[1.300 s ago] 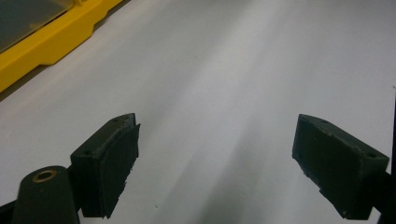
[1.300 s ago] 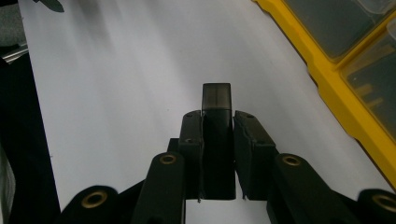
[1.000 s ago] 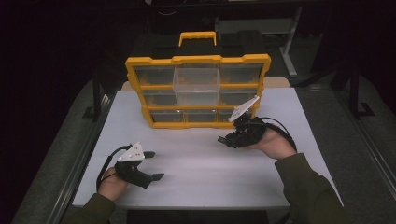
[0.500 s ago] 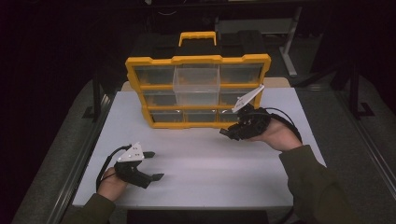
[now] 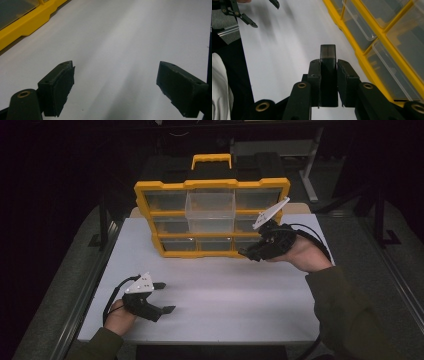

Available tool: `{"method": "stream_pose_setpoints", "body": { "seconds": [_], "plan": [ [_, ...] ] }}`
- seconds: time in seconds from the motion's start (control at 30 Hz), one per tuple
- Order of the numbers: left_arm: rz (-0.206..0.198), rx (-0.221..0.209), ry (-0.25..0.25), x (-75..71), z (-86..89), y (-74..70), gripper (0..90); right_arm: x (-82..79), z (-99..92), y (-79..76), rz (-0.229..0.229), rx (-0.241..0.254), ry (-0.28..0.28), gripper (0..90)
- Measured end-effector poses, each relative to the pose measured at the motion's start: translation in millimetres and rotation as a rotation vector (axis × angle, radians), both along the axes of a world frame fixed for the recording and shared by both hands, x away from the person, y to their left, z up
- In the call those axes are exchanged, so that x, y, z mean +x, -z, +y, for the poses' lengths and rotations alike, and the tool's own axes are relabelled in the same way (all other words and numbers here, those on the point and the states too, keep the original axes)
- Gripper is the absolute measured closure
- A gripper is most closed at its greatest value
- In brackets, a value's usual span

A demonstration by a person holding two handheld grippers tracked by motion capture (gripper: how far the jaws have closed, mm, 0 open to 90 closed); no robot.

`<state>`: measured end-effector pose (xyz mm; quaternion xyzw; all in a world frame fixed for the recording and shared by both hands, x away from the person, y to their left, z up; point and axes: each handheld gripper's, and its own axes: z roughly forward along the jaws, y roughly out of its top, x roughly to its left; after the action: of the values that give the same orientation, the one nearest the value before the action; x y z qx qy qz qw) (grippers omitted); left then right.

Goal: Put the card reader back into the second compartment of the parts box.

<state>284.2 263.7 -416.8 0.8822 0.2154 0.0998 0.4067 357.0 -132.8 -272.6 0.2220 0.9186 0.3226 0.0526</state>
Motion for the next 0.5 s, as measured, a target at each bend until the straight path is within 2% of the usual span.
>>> {"method": "stream_pose_setpoints", "body": {
  "seconds": [0.5],
  "plan": [
    [0.005,-0.001,-0.003,0.6,1.1,0.5,14.6,5.2,-7.9,-37.3,-0.03,0.015,-0.008,72.6]
  ]
}}
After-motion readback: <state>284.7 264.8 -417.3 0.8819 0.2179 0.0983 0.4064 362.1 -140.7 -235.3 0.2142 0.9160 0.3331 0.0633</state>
